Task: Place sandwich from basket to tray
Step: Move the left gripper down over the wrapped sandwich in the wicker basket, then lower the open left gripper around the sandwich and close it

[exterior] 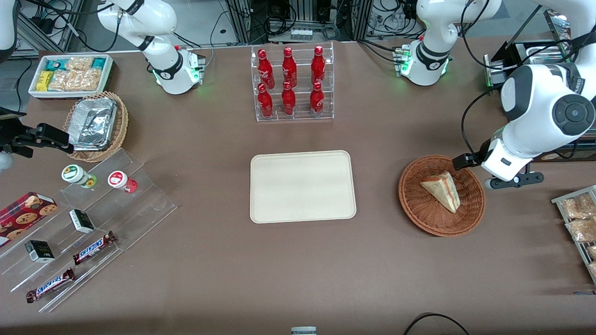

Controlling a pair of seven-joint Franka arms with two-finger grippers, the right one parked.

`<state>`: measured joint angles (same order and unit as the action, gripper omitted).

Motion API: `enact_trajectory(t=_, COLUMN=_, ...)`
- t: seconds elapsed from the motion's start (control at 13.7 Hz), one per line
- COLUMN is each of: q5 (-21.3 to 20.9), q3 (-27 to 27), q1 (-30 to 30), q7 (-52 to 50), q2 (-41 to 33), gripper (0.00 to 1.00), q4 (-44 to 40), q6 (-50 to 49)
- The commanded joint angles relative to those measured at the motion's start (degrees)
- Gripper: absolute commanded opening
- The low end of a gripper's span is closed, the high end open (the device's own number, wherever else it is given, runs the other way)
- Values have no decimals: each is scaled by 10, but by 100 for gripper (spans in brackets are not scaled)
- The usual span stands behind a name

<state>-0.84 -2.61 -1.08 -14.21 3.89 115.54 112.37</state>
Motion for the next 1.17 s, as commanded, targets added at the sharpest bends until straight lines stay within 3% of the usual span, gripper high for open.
enact_trajectory(t=0.0, q5=-6, q3=1, q1=-4, q7=-93, q2=0, gripper=100, q4=40, q6=62)
enact_trajectory(t=0.44, q5=-6, q3=0, q1=-13, q7=-265, q2=16, gripper=100, q4=96, q6=179)
enact_trajectory(t=1.1, q5=-8, q3=0, q1=-21, q7=-316, q2=57, gripper=100, q4=116, q6=254)
